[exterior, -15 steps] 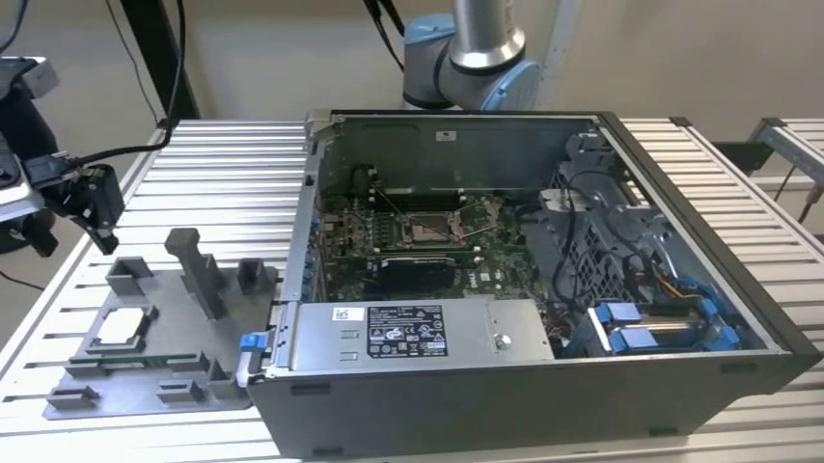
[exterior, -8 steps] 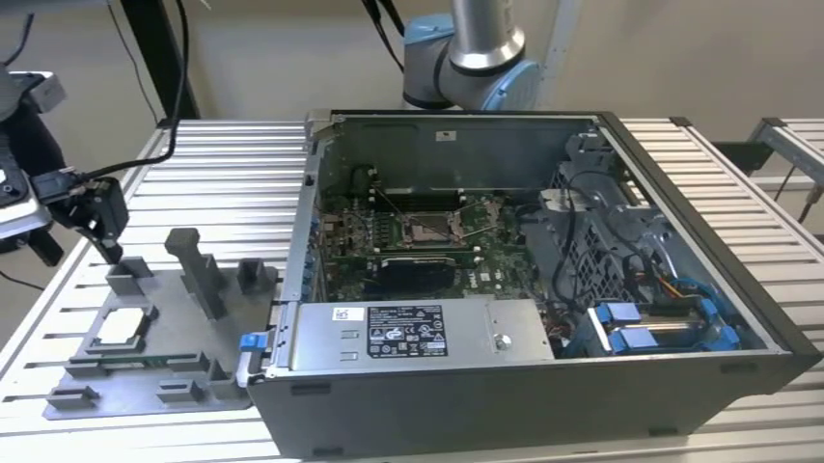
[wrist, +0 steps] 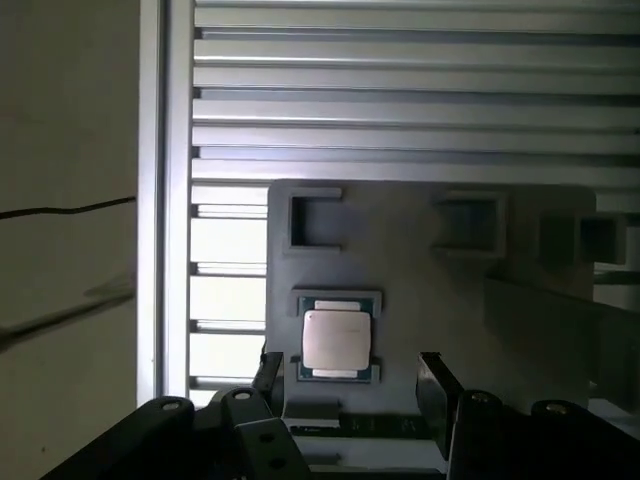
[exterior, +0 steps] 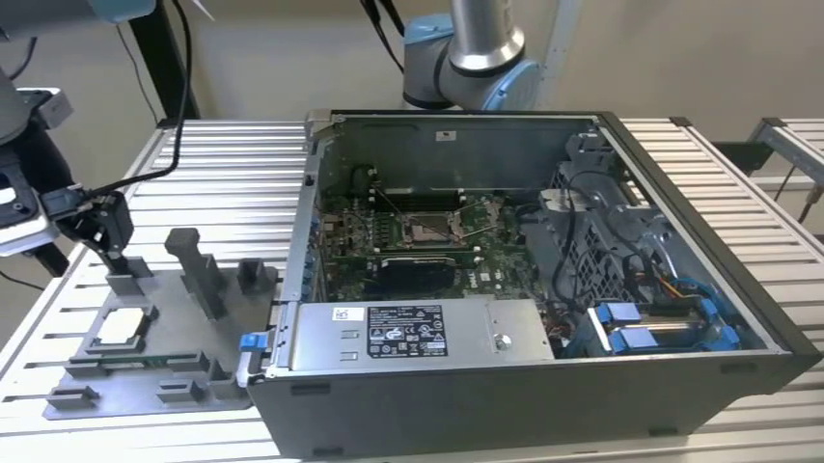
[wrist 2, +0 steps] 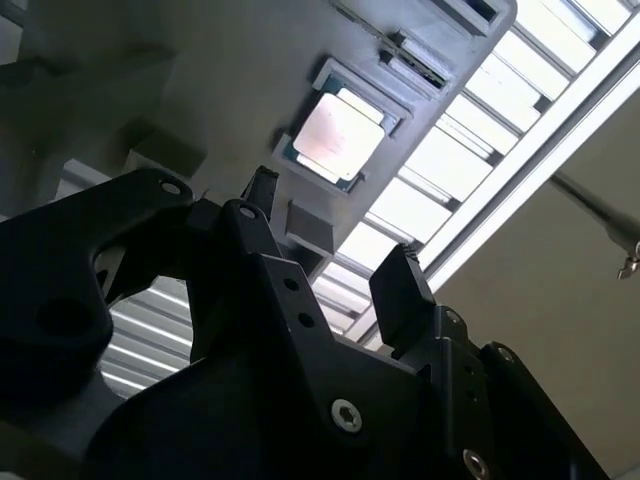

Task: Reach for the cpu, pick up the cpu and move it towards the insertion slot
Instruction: 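Pick up the cpu and move it towards the insertion slot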

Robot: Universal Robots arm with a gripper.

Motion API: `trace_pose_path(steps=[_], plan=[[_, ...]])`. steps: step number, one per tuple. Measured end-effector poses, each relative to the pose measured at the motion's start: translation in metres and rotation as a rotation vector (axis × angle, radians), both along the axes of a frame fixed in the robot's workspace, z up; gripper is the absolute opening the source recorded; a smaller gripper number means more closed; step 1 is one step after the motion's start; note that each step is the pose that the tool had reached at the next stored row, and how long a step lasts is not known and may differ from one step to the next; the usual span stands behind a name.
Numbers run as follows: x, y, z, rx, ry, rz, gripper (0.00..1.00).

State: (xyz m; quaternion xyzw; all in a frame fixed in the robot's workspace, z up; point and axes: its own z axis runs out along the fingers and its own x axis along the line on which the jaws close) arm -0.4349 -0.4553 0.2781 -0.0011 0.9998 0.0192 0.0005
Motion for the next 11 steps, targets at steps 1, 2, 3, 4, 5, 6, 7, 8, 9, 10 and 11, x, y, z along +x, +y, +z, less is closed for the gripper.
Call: trace_pose_path(steps=[1, 2, 3, 4, 5, 6, 7, 8, 9, 10, 11], plan=[[0.0, -0.0005, -0.0017, -0.0001, 0.0002, 0.0, 1.0], [0.0, -0.0009, -0.0036, -0.0001, 0.0001, 0.0, 1.0], [-0.0001, -0.0012, -0.0054, -0.0001, 0.0001, 0.0, 1.0], [-0.0002, -0.0014, -0.0072, 0.0, 0.0, 0.0, 1.0], [-0.0004, -0.0016, -0.009, 0.0, 0.0, 0.0, 1.0], [-0.0008, -0.0019, -0.0108, 0.0, 0.0, 0.0, 1.0], [-0.0016, -0.0021, -0.0126, -0.0001, 0.0001, 0.0, 1.0], [-0.0023, -0.0022, -0.0144, -0.0001, 0.0001, 0.0, 1.0], [-0.0029, -0.0023, -0.0162, -0.0001, 0.0001, 0.0, 1.0], [-0.0034, -0.0025, -0.0181, 0.0001, 0.0, 0.0, 1.0], [-0.0038, -0.0028, -0.0199, 0.0, 0.0001, 0.0, 1.0]])
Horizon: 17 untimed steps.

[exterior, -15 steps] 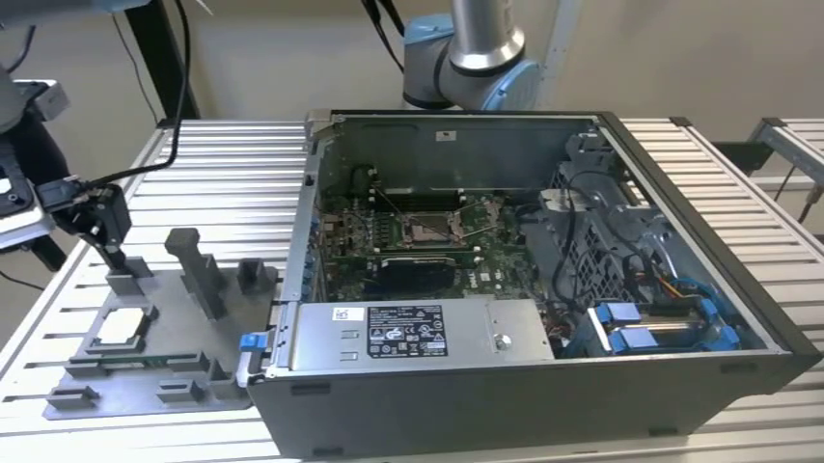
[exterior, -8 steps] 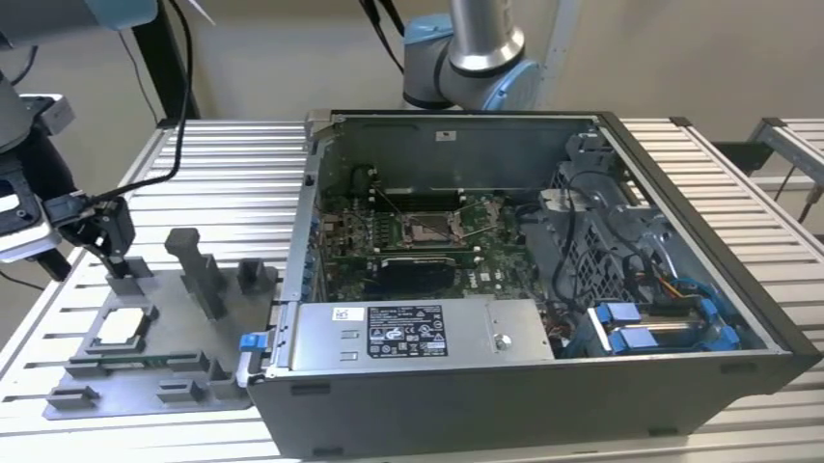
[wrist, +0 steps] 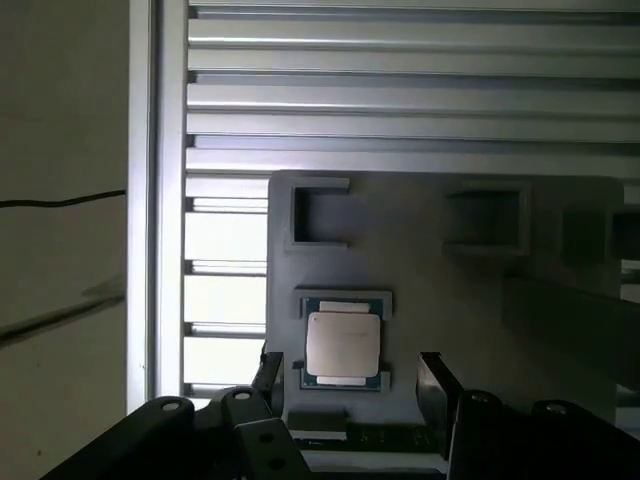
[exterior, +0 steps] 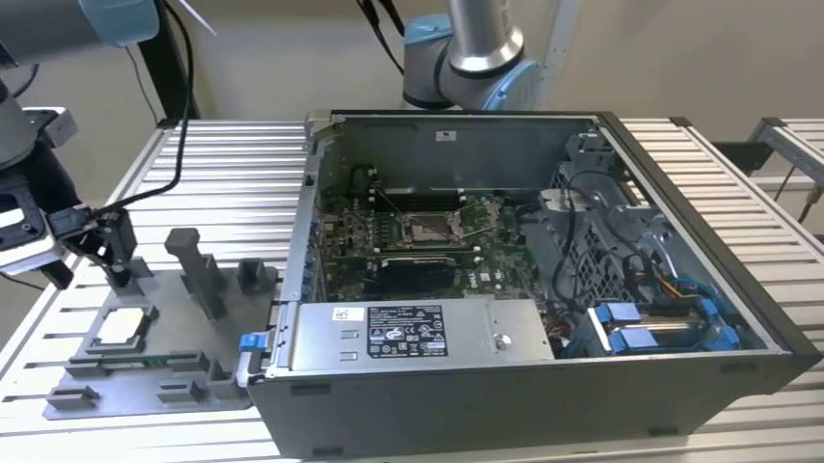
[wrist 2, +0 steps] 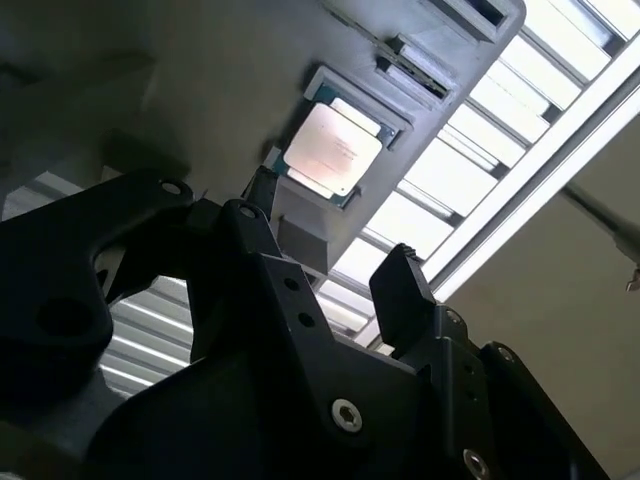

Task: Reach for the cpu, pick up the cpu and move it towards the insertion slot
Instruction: 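Pick up the cpu and move it towards the insertion slot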

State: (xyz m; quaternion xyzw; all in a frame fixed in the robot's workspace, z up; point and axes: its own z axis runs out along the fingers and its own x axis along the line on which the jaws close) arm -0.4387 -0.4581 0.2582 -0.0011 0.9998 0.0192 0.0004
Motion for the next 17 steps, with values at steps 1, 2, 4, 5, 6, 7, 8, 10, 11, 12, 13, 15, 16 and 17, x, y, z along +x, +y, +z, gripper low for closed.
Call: trace_pose_path(steps=[1, 2, 4, 5, 6, 7, 8, 10, 11, 12, 13, 15, 16, 17], plan=[[-0.0004, -0.0002, -0.0019, 0.0, -0.0001, 0.0, 1.0], [-0.0006, -0.0005, -0.0037, 0.0, -0.0001, 0.0, 1.0], [-0.0007, -0.0011, -0.0075, 0.0001, -0.0002, 0.0, 1.0], [-0.0008, -0.0015, -0.0092, 0.0, -0.0001, 0.0, 1.0], [-0.0008, -0.0019, -0.0111, 0.0, 0.0, 0.0, 1.0], [-0.0009, -0.0022, -0.0129, 0.0, -0.0001, 0.0, 1.0], [-0.001, -0.0025, -0.0146, 0.0, -0.0001, 0.0, 1.0], [-0.001, -0.0031, -0.0184, 0.0, -0.0001, 0.0, 1.0], [-0.0011, -0.0034, -0.0202, 0.0, -0.0001, 0.0, 1.0], [-0.0011, -0.0036, -0.022, 0.0, -0.0001, 0.0, 1.0], [-0.0012, -0.0039, -0.0239, 0.0, -0.0001, 0.0, 1.0], [-0.0014, -0.0045, -0.0275, 0.0, -0.0001, 0.0, 1.0], [-0.0015, -0.0047, -0.0294, 0.0, -0.0001, 0.0, 1.0], [-0.0016, -0.005, -0.031, 0.0, 0.0, 0.0, 1.0]])
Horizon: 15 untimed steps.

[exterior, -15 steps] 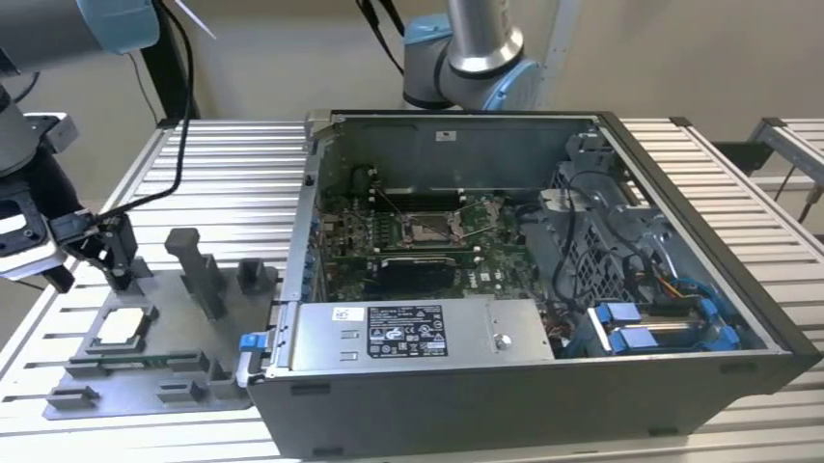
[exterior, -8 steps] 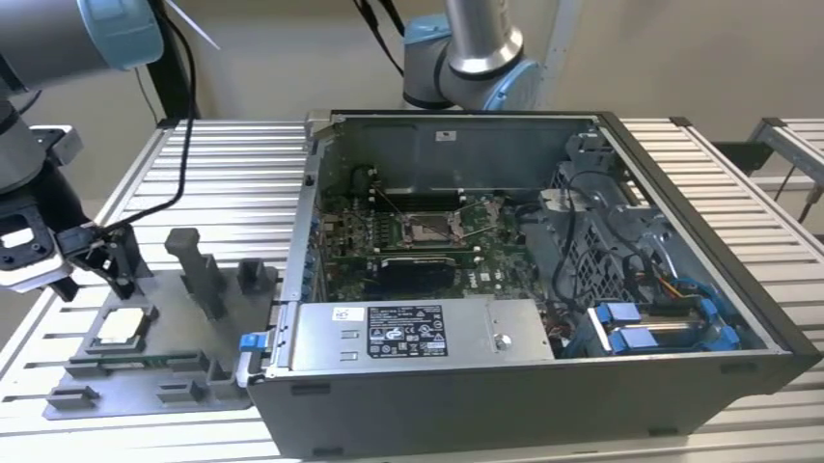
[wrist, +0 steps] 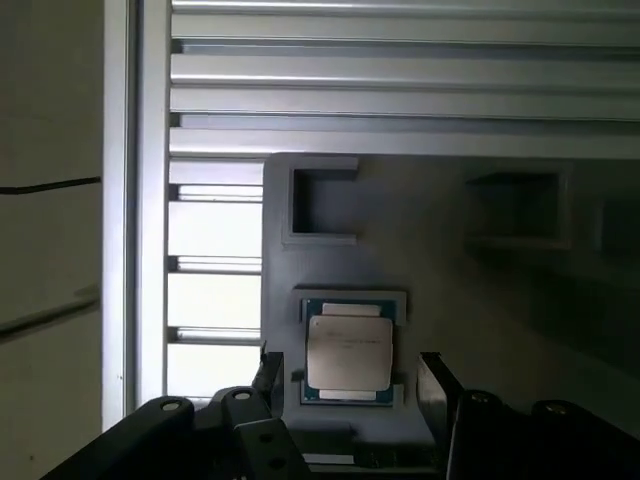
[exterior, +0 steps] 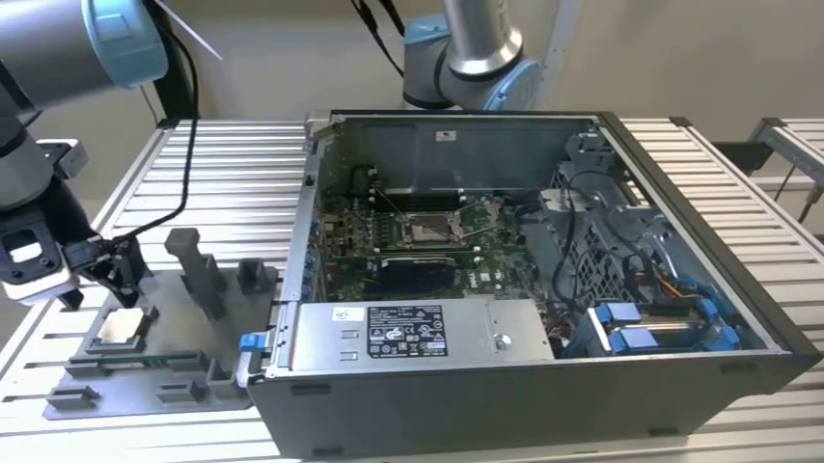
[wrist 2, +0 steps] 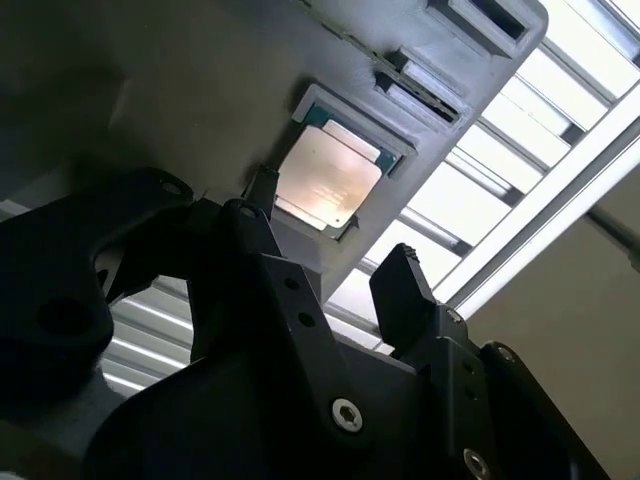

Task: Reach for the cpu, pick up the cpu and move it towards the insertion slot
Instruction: 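Pick up the cpu and move it towards the insertion slot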

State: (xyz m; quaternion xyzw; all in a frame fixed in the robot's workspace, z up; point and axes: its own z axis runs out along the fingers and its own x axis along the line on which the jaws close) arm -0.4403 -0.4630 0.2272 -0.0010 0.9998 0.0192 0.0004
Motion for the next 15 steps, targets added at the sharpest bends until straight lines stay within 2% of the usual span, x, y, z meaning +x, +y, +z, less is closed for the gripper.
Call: trace_pose_path(steps=[15], plan=[[-0.0003, -0.0025, -0.0244, 0.0001, -0.0002, 0.0, 1.0]])
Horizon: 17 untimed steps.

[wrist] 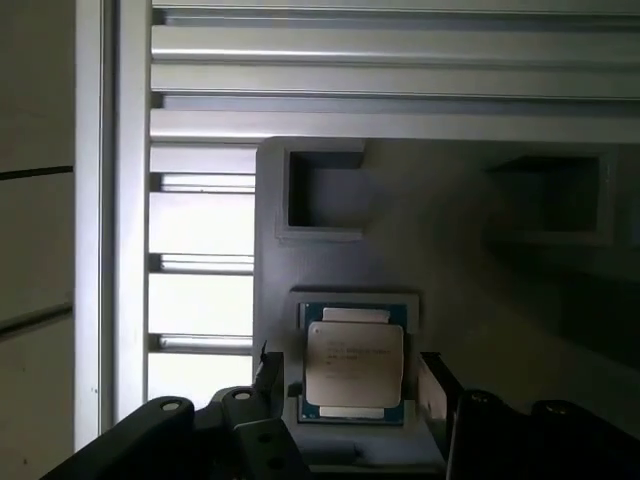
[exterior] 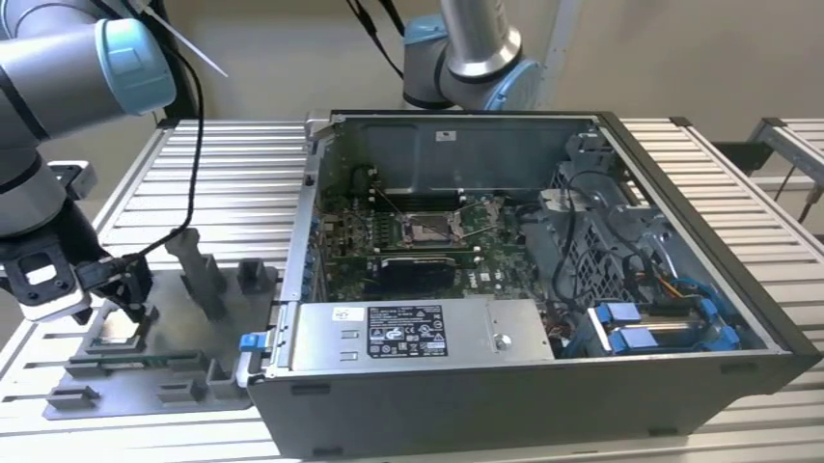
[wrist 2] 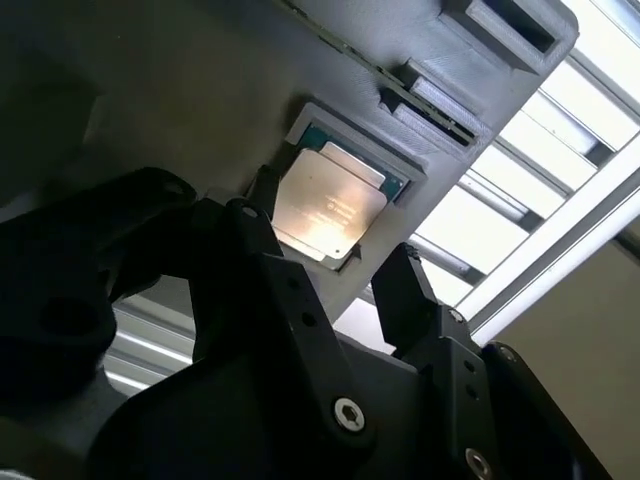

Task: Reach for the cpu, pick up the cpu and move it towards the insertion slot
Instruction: 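Pick up the cpu and move it towards the insertion slot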

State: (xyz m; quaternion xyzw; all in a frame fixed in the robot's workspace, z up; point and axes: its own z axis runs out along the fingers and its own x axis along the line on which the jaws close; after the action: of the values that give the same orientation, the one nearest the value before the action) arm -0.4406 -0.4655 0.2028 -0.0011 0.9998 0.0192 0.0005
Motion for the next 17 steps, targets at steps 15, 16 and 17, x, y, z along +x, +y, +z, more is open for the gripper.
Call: trace_pose_path(steps=[15, 16, 17], plan=[[0.002, -0.0001, -0.0105, -0.0001, 0.0002, 0.0, 1.0], [0.002, -0.0001, -0.011, -0.0001, 0.0001, 0.0, 1.0], [0.002, 0.0, -0.0114, -0.0001, 0.0001, 0.0, 1.0]])
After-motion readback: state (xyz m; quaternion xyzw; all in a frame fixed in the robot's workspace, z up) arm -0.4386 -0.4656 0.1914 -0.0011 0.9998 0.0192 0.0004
